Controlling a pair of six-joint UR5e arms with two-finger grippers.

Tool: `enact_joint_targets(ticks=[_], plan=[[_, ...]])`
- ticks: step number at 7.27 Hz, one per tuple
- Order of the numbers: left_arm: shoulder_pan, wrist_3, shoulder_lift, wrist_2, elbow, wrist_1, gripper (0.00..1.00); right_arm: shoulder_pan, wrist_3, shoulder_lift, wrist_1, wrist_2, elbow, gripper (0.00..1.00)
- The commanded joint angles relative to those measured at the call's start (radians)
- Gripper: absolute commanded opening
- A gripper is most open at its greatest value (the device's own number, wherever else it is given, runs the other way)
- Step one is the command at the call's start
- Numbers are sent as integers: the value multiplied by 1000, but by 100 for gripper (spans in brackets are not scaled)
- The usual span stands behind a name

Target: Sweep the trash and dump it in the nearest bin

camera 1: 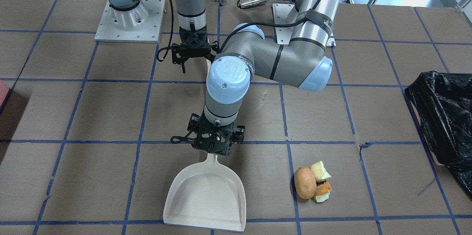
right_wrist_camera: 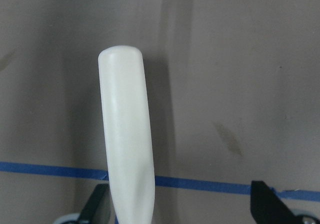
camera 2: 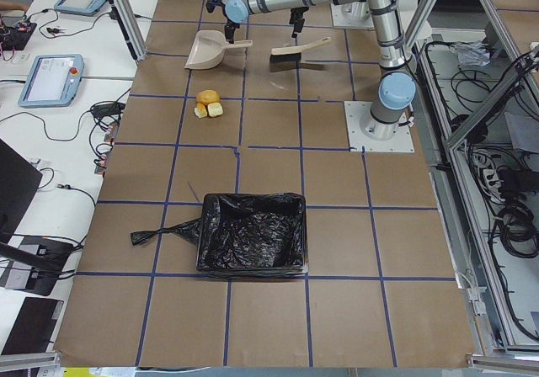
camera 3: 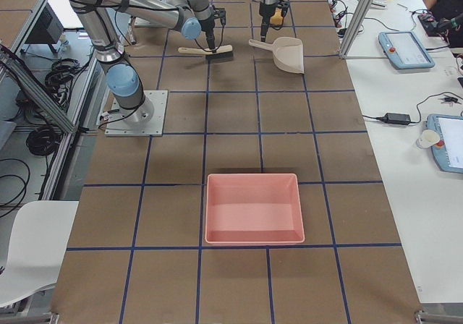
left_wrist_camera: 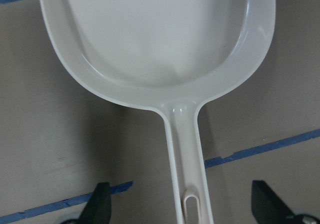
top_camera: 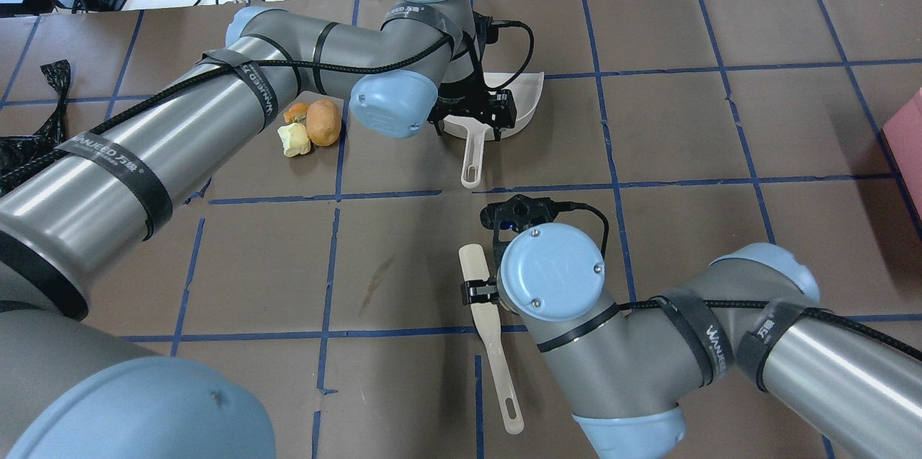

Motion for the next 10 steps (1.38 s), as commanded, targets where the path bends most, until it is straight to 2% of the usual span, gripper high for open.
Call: enact_joint_targets(ticks=[1,2,4,5,7,10], plan=[[-9,-12,-24,6,2,9,100,-59,-75,-112,164,-5,-20,100],[-9,-26,-24,6,0,11,100,-87,-80,-156,211,3,-9,99],[-9,-43,-24,3,-8,14,100,-81,-68,-174,194,21,77,98],[-9,-44,-24,0,-12,14,100,-71,-45,-179,194,86,85,98],[-9,-43,-25,-2,-40,24,100,7,13,-165,165,95,86,98],[-9,-41,-17,0,-69,47,98,31,35,-101,121,96,92,98]])
